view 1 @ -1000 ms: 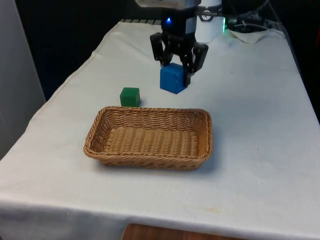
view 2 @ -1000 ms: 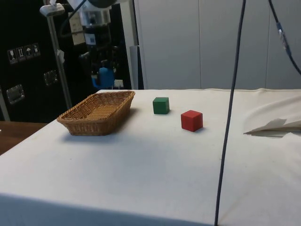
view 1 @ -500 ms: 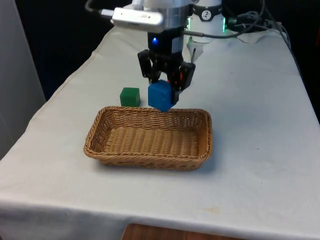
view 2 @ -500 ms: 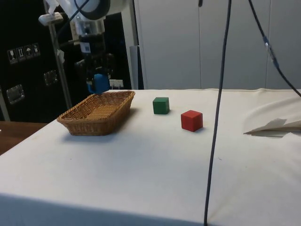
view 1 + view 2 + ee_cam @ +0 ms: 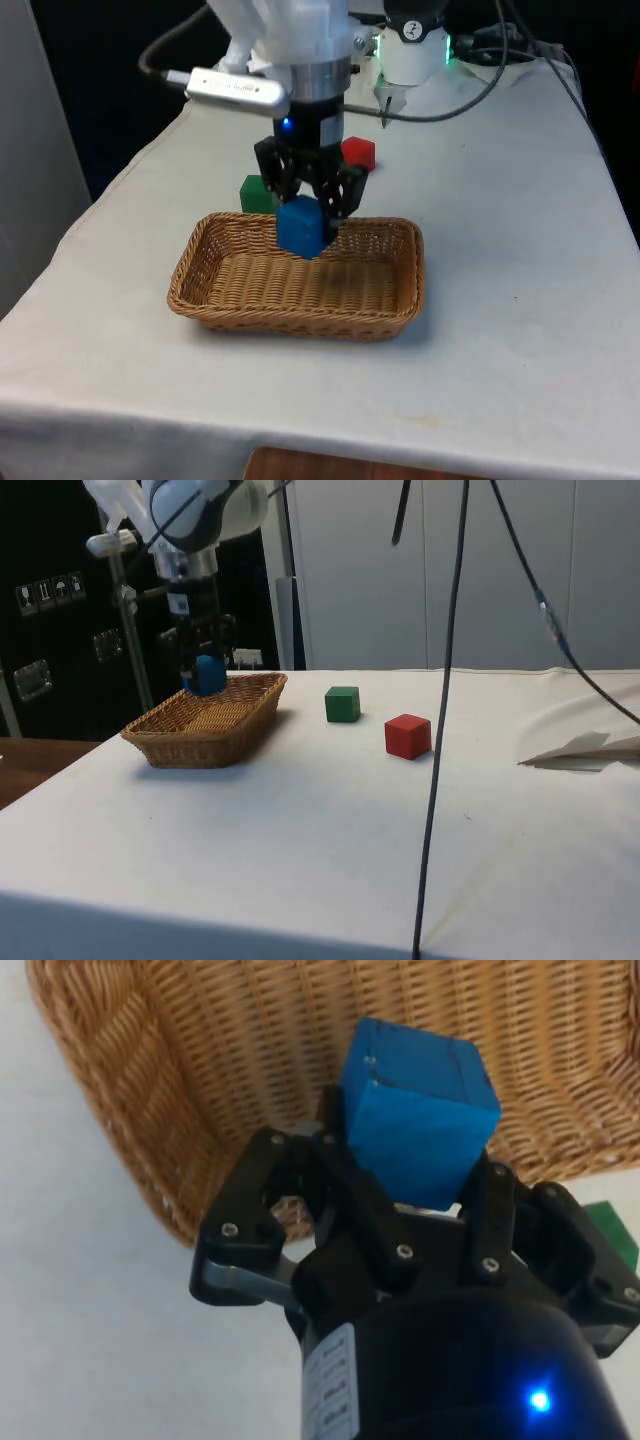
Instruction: Pick up the blue cube and place it into the basket.
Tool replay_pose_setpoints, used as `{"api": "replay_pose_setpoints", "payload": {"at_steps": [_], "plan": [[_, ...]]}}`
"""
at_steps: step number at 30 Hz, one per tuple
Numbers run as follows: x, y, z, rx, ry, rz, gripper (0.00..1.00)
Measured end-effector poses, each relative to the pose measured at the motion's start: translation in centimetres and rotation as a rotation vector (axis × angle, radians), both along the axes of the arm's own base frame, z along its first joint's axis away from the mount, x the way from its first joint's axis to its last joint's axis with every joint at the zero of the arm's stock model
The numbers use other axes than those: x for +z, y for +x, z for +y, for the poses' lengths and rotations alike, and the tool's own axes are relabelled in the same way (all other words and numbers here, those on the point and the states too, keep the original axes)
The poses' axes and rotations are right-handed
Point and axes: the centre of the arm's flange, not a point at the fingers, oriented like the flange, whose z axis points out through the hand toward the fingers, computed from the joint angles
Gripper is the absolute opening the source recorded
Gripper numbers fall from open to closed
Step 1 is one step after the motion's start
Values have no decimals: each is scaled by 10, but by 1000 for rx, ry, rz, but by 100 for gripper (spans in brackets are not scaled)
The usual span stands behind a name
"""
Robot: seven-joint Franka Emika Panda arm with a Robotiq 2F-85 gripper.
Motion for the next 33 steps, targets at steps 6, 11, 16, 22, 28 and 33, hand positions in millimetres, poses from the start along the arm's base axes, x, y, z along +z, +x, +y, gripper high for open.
{"api": "replay_pose_setpoints", "payload": {"at_steps": [6, 11, 16, 22, 28, 33], "plan": [[-20, 8, -5, 37, -9, 6, 0], [-30, 9, -5, 59, -11, 12, 0], [-40, 8, -4, 85, -12, 23, 0], [-48, 7, -3, 101, -11, 33, 0], [-53, 7, -3, 108, -11, 39, 0], [-53, 7, -3, 109, -11, 39, 0]]}}
